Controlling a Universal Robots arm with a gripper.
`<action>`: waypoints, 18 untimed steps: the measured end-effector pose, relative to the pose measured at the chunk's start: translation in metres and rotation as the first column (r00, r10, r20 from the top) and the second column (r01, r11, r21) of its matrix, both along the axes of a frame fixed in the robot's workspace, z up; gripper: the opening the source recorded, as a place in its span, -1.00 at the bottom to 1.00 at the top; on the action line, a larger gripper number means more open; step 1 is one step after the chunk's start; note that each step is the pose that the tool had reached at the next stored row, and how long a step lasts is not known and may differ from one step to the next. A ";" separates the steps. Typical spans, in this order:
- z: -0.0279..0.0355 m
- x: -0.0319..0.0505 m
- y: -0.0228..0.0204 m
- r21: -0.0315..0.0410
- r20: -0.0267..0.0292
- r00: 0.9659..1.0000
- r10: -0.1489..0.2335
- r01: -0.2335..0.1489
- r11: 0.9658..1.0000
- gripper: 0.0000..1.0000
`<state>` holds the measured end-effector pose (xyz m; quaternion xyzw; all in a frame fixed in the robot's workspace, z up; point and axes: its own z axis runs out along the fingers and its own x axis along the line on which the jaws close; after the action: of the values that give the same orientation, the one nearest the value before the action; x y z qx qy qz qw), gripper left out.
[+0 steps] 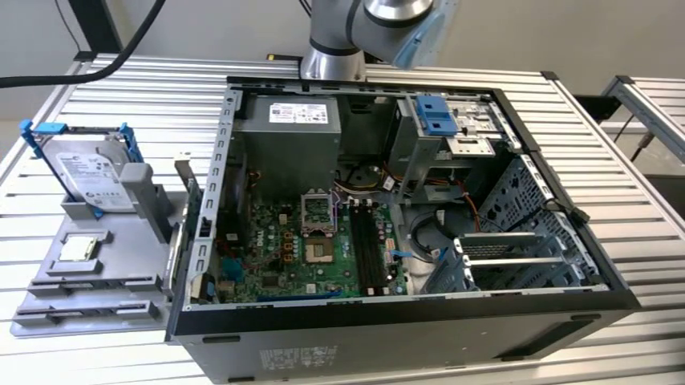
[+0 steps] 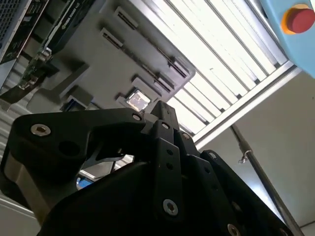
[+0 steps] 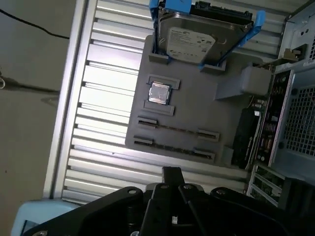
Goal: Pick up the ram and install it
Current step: 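Pick up the ram and move it above insertion slot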
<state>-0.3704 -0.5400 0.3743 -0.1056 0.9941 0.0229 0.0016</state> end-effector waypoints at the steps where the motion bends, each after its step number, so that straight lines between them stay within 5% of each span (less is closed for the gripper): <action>1: 0.0000 0.0000 0.0000 0.000 0.000 1.000 0.017 -0.017 1.000 -1.00; 7: 0.0000 0.0000 0.0000 0.000 0.000 0.992 0.127 -0.127 0.992 -1.00; 15: 0.0000 -0.0002 0.0000 0.000 0.000 0.966 0.259 -0.259 0.966 -1.00; 18: 0.0000 -0.0002 0.0000 0.000 0.000 0.966 0.259 -0.259 0.966 -1.00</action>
<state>-0.3707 -0.5400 0.3743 -0.2346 0.9718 0.0230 -0.0014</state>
